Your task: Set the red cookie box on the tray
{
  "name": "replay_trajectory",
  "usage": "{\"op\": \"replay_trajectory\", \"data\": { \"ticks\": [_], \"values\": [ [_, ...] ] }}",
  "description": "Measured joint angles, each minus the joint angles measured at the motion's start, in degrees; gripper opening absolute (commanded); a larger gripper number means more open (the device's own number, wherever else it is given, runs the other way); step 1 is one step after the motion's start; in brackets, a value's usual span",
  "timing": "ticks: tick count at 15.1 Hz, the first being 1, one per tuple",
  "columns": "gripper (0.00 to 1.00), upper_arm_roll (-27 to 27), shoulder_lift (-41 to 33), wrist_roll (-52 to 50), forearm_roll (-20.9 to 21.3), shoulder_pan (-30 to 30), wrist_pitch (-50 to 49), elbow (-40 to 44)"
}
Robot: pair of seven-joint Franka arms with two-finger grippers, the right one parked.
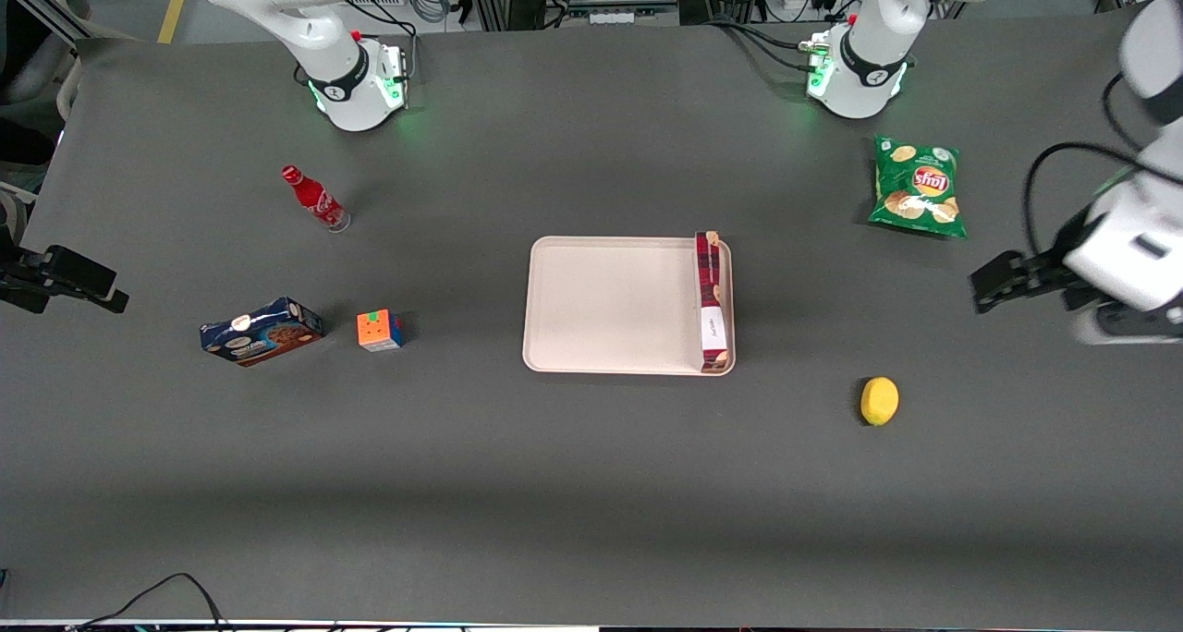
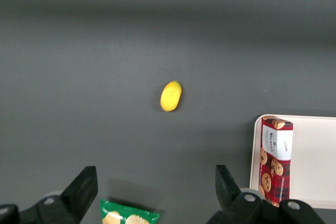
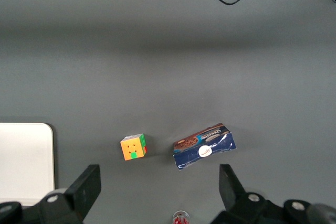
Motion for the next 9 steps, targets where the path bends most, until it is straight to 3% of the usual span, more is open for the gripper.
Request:
{"op": "replay_trajectory", "data": {
  "ticks": [9],
  "values": [
    [1.00, -0.9, -4.0, 2.3, 0.0, 3.3, -3.9, -0.4]
  ]
}}
